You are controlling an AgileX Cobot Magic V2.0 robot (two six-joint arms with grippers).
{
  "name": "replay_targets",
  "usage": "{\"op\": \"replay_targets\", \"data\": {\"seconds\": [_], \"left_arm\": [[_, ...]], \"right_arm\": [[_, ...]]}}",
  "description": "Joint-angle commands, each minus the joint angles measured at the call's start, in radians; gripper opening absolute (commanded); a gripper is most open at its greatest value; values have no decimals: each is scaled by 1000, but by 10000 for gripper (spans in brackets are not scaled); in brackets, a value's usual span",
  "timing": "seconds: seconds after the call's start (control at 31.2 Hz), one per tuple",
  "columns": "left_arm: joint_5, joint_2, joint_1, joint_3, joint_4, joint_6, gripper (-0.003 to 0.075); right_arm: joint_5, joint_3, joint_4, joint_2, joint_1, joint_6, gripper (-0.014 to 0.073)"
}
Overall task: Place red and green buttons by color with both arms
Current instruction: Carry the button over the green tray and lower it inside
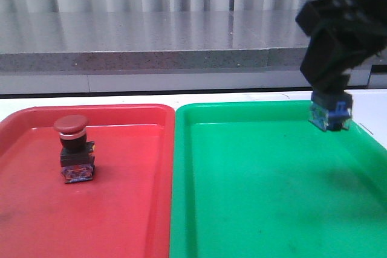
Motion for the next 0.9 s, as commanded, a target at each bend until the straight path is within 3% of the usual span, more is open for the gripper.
{"op": "replay_targets", "data": {"seconds": [0.0,0.35,0.86], "left_arm": [[-72,1,5,-28,-11,-7,533],[-72,1,5,-28,-11,-7,533],[-72,1,5,-28,-11,-7,533]], "right_arm": [[-145,42,24,-38,2,-11,360],[-350,151,47,-36,2,-11,360],[-421,152,2,66,2,-11,360]]}}
